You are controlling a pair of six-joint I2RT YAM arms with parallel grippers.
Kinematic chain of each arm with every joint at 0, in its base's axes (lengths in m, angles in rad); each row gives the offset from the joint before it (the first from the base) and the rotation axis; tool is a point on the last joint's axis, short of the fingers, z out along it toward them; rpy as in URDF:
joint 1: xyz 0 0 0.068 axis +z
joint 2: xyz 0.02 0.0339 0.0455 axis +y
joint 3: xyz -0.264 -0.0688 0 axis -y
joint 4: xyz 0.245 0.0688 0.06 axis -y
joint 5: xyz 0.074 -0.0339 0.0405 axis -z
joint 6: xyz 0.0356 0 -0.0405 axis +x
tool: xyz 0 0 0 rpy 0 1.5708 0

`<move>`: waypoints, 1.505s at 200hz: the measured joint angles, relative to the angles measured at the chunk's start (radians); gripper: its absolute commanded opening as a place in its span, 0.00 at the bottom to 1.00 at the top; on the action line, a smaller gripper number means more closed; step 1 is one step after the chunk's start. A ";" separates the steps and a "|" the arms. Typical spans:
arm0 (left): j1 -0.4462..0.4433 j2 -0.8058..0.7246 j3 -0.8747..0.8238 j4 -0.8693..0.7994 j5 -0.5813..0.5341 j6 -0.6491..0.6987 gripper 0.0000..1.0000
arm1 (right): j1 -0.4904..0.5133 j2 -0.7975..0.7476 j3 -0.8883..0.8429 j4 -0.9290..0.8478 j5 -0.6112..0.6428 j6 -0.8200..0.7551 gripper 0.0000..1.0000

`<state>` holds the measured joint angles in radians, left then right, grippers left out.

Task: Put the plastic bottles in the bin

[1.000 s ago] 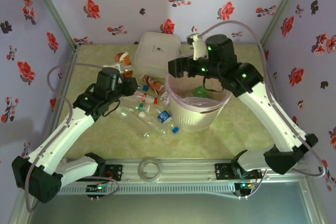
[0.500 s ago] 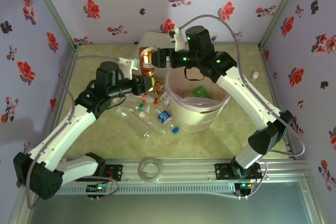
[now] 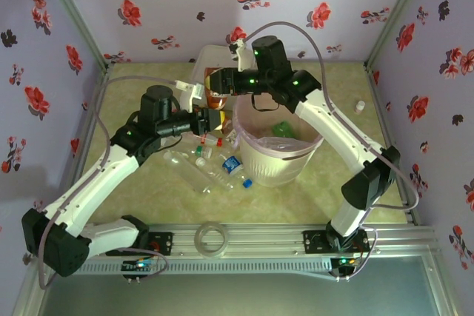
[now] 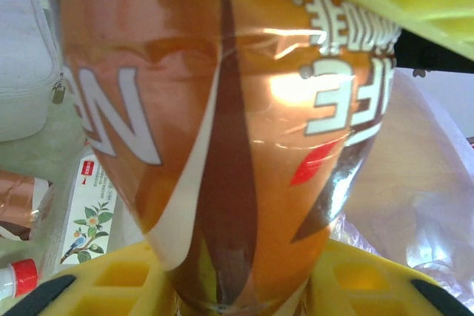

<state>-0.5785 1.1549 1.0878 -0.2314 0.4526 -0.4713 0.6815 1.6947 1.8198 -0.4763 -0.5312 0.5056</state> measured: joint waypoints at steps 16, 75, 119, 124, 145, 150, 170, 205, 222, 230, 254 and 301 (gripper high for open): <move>0.000 0.000 0.000 0.001 0.000 0.000 0.00 | 0.000 0.000 0.000 0.001 0.000 0.000 0.44; 0.000 0.000 -0.018 0.056 0.000 -0.009 0.86 | 0.000 -0.005 0.000 0.008 0.012 -0.005 0.43; 0.000 -0.012 -0.040 0.083 -0.008 -0.012 1.00 | 0.000 -0.006 0.031 0.001 0.046 -0.033 0.42; 0.000 -0.017 -0.045 0.084 -0.012 -0.012 1.00 | -0.001 -0.006 0.040 -0.003 0.053 -0.036 0.42; 0.003 -0.046 -0.072 0.089 -0.035 -0.016 1.00 | -0.012 -0.014 0.085 -0.016 0.079 -0.061 0.42; 0.006 -0.054 -0.079 0.089 -0.039 -0.019 1.00 | -0.016 -0.018 0.095 -0.018 0.083 -0.065 0.42; 0.017 -0.083 -0.113 0.088 -0.071 -0.035 1.00 | -0.043 -0.032 0.143 -0.037 0.093 -0.087 0.42; 0.047 -0.101 -0.162 0.056 -0.129 -0.074 1.00 | -0.100 -0.073 0.197 -0.082 0.116 -0.133 0.42; 0.066 -0.110 -0.192 0.031 -0.159 -0.101 1.00 | -0.127 -0.096 0.216 -0.125 0.133 -0.165 0.42; 0.076 -0.114 -0.208 0.020 -0.173 -0.119 1.00 | -0.138 -0.105 0.228 -0.151 0.145 -0.183 0.42; 0.110 -0.124 -0.256 -0.016 -0.212 -0.184 0.99 | -0.160 -0.127 0.281 -0.261 0.217 -0.253 0.42; 0.138 -0.154 -0.313 -0.149 -0.354 -0.375 1.00 | -0.165 -0.178 0.338 -0.492 0.412 -0.381 0.40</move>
<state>-0.4400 1.0004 0.7746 -0.3801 0.0982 -0.8459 0.5167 1.5169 2.1574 -0.9684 -0.1188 0.1242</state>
